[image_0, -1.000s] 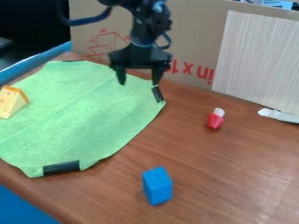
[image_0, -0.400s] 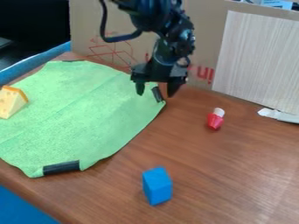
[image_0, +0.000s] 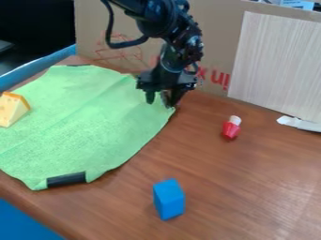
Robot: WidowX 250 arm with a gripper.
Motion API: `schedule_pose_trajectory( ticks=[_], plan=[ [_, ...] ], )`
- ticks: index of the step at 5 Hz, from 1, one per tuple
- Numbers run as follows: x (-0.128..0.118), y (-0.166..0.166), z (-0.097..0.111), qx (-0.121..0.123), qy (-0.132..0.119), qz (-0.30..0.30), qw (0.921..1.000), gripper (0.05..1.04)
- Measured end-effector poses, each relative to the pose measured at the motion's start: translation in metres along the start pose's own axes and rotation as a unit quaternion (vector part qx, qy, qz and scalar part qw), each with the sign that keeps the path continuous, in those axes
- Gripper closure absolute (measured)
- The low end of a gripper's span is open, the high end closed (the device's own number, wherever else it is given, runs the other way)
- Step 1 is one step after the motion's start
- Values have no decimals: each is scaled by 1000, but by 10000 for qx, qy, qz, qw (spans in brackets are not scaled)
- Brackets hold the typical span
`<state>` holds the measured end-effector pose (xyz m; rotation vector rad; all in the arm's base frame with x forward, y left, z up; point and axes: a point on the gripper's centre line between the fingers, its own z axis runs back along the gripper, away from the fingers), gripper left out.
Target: Fold the cloth from the top right to the bottom left
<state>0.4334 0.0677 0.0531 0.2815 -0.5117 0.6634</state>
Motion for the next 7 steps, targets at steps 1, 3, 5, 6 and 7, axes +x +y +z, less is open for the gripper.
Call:
schedule_pose_trajectory(
  ticks=[1,3,5,6,7],
  plan=[
    [-1,1,-3,-27,-58,13,10000,712],
    [-9,13,3,-216,95,-4,9997,1021],
    [18,52,42,-904,179,329,9952,1028],
    [30,85,48,-1145,235,467,9920,1028],
    [31,124,42,-1151,353,243,9924,1028]
  ],
)
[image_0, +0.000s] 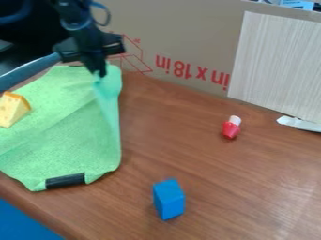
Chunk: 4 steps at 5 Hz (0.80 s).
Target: Fold the cloth from the top right to the bottom left
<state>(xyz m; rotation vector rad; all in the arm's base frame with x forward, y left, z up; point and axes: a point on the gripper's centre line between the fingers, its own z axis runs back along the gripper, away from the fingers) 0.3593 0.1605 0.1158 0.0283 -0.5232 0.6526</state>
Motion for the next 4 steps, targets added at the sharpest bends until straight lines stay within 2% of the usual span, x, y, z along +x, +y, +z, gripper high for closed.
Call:
schedule_pose_trajectory(
  ticks=[1,2,3,4],
  plan=[
    [-10,27,-5,138,53,-330,9993,1028],
    [-14,63,-7,277,101,-362,9989,1028],
    [-8,102,1,480,-38,-378,9981,1028],
    [7,127,16,453,-140,-207,9987,1028]
  ],
)
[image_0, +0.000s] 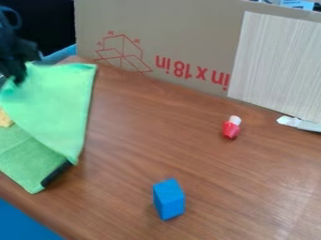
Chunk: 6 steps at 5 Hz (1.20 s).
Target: Fold the cloth from the top right to the bottom left
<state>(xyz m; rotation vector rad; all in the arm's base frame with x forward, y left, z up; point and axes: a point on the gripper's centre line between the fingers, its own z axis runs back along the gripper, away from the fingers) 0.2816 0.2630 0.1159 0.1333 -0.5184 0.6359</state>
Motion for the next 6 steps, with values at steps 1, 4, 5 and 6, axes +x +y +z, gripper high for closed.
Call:
schedule_pose_trajectory(
  ticks=[1,4,5,6],
  plan=[
    [12,20,13,-91,-79,154,9998,1028],
    [8,52,25,988,298,864,9909,861],
    [7,54,29,1449,414,1144,9819,608],
    [8,59,32,1745,373,1287,9755,306]
  ],
)
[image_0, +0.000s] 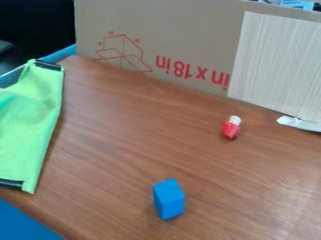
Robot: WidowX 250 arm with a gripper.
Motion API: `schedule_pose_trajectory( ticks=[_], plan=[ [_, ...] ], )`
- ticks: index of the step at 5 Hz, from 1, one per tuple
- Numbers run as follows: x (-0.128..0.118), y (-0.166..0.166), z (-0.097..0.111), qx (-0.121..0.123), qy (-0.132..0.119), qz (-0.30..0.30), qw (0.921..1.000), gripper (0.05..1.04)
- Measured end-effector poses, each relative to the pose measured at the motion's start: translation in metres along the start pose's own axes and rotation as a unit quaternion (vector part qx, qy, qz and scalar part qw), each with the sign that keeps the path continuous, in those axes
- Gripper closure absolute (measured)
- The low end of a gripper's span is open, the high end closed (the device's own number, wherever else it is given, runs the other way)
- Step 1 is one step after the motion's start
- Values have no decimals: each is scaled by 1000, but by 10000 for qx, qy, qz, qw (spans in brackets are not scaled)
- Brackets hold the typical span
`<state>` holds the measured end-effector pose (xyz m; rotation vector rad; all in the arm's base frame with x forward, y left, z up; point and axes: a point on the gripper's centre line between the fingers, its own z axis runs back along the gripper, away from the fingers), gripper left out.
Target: Fold the cloth from the top right to the bottom left
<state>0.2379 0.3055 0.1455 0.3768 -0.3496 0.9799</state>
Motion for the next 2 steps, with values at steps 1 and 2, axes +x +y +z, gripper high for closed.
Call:
schedule_pose_trajectory(
  ticks=[1,2],
  plan=[
    [8,-2,8,380,-195,-121,9990,89],
    [23,-8,37,167,10,-551,9983,83]
  ],
)
